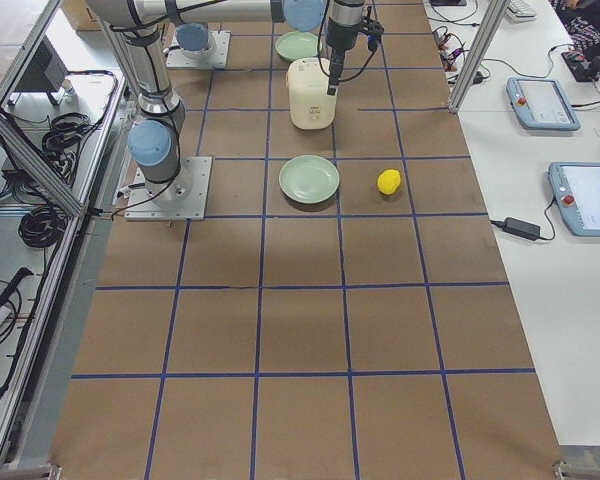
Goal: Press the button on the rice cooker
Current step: 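Move the right gripper over the rice cooker's green lid button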
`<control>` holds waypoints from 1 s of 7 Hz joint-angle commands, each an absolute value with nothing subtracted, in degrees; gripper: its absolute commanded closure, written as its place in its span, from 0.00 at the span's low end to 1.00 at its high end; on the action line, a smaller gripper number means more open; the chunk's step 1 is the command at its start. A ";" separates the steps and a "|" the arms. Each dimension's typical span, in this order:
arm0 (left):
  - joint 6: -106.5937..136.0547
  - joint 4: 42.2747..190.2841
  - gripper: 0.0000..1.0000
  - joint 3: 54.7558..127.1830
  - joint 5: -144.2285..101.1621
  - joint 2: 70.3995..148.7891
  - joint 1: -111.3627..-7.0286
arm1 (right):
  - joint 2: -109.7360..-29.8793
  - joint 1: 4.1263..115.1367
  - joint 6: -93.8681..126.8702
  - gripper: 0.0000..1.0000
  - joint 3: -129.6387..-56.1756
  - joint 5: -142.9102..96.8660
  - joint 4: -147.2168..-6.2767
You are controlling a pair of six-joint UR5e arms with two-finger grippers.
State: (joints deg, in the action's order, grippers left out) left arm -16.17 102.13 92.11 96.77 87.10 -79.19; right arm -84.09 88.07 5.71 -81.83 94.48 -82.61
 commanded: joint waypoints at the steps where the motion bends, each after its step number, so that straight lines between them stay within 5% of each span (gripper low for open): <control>1: -16.17 102.13 0.00 92.11 96.77 87.10 -79.19 | -84.11 88.07 5.71 0.00 -81.83 94.48 -82.62; 5: -16.17 102.13 0.00 92.11 96.77 87.10 -79.19 | -83.41 97.60 13.14 0.00 -81.65 89.74 -85.24; 6: -16.17 102.13 0.00 92.11 96.77 87.10 -79.19 | -82.80 100.95 14.14 0.08 -81.74 89.56 -86.38; 7: -16.17 102.13 0.00 92.11 96.77 87.10 -79.19 | -80.97 103.07 14.76 0.41 -81.74 87.73 -88.75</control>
